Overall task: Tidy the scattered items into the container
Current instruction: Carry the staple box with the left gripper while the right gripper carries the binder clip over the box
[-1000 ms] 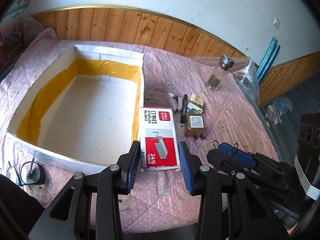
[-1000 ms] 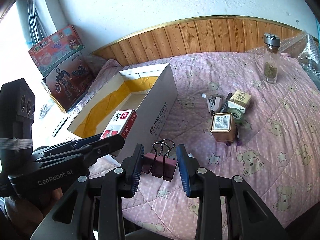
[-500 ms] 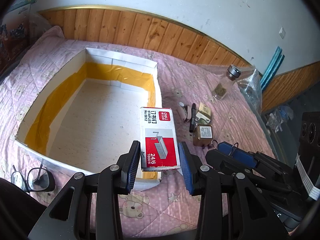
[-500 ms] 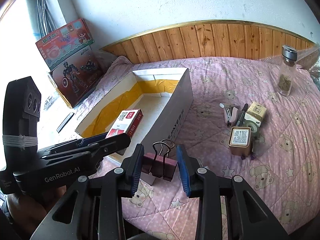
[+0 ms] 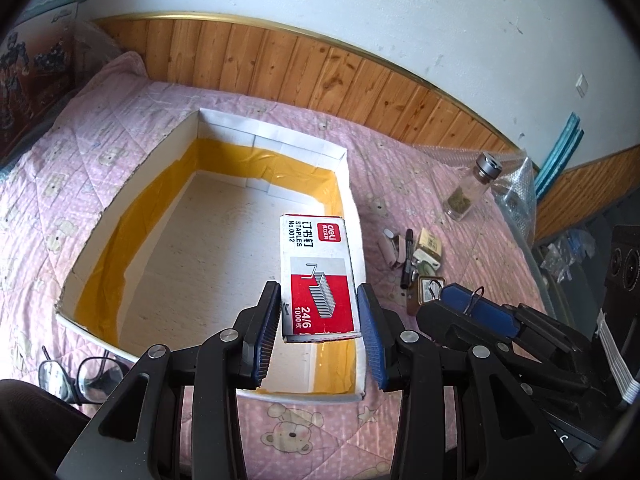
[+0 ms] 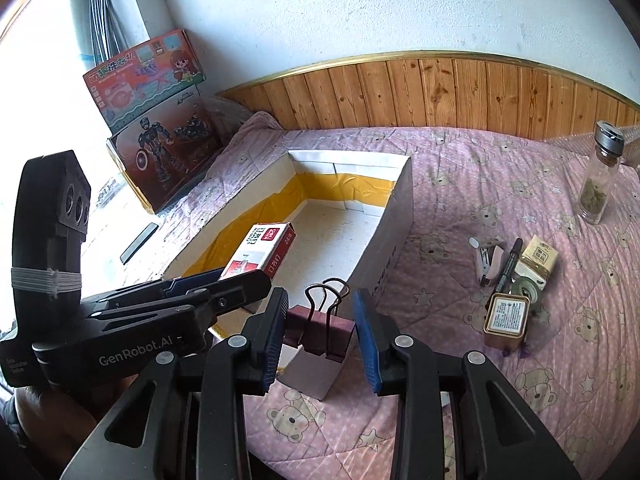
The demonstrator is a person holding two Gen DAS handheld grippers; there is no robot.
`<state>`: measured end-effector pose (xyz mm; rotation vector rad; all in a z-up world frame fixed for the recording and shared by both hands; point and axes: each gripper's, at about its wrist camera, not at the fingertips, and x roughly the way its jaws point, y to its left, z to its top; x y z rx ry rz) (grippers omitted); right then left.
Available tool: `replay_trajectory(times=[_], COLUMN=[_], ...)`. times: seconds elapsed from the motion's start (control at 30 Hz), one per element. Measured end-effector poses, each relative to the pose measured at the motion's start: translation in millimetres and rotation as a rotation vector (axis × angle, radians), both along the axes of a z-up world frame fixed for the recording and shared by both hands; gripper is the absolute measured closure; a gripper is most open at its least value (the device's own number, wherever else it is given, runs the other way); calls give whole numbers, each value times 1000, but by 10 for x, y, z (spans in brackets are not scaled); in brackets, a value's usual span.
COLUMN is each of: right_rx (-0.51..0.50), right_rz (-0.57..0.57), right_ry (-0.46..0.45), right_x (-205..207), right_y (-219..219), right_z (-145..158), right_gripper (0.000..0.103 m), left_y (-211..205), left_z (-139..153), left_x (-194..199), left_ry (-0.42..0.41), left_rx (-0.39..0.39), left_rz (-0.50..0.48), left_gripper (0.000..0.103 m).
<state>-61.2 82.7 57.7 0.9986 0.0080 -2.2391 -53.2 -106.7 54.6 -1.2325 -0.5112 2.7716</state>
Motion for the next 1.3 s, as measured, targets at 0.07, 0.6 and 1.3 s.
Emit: replay_trajectory(times=[0.07, 0.6, 1.3], right_rx=[-1, 42, 107], right_rz=[9, 72, 128], right_ry=[1, 26, 30], right_x=[-31, -361, -853], right_y=[-49, -370, -694], right_z=[23, 84, 44], right_gripper=[68, 68, 68], left_y=[-38, -203, -408], left_z=[32, 17, -43], left_x=[-36, -395, -821], left_ry=[3, -59, -103], left_rx=[-14, -110, -135], left_rz=[6, 18, 14], left_gripper=[63, 62, 62])
